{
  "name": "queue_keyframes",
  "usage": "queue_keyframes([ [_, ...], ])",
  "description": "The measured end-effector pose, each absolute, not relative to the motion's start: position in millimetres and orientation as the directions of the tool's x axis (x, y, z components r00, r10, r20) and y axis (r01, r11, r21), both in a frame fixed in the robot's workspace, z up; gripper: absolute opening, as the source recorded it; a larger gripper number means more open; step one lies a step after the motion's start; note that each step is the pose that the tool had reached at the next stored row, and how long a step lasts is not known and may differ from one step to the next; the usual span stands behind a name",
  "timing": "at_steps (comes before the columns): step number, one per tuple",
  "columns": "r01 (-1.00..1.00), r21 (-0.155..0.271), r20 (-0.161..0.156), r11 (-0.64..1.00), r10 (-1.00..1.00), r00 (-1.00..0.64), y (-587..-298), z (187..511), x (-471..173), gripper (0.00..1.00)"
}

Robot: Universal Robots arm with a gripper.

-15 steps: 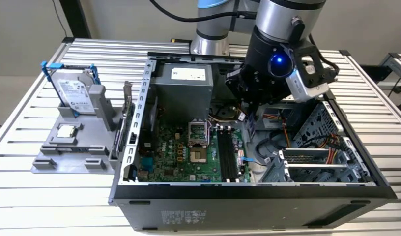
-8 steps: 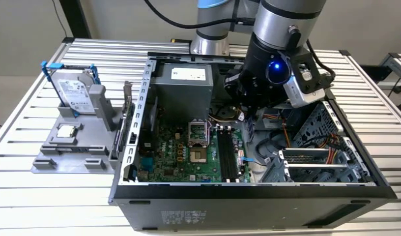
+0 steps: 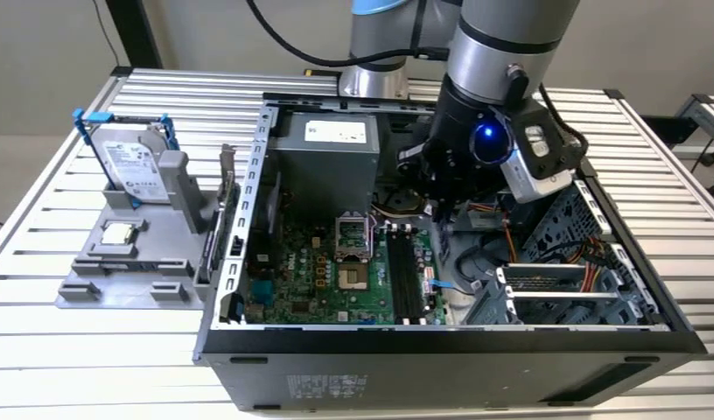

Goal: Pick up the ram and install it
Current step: 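Insert the ram into the slot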

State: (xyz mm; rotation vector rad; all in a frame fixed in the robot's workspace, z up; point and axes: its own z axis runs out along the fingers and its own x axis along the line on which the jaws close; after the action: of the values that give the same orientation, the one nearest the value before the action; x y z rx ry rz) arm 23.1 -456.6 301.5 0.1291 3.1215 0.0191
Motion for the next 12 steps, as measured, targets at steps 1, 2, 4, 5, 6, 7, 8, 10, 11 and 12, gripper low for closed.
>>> queue_keyframes([
  [1,0.081,0.012,-0.017,0.997,0.081,-0.997,-457,300,23,0.0],
  [2,0.079,0.012,-0.017,0.997,0.079,-0.997,-457,299,23,0.0],
  [4,0.075,0.012,-0.017,0.997,0.075,-0.997,-457,295,23,0.0],
  [5,0.074,0.012,-0.017,0.997,0.074,-0.997,-457,294,23,0.0],
  [6,0.072,0.012,-0.017,0.997,0.072,-0.997,-457,292,23,0.0],
  [7,0.071,0.012,-0.017,0.997,0.071,-0.997,-457,290,23,0.0],
  [8,0.07,0.012,-0.017,0.997,0.07,-0.997,-457,289,23,0.0],
  [10,0.068,0.012,-0.017,0.998,0.068,-0.998,-457,287,23,0.0],
  [11,0.067,0.012,-0.017,0.998,0.068,-0.998,-457,286,23,0.0],
  [12,0.067,0.012,-0.017,0.998,0.067,-0.998,-457,284,23,0.0],
])
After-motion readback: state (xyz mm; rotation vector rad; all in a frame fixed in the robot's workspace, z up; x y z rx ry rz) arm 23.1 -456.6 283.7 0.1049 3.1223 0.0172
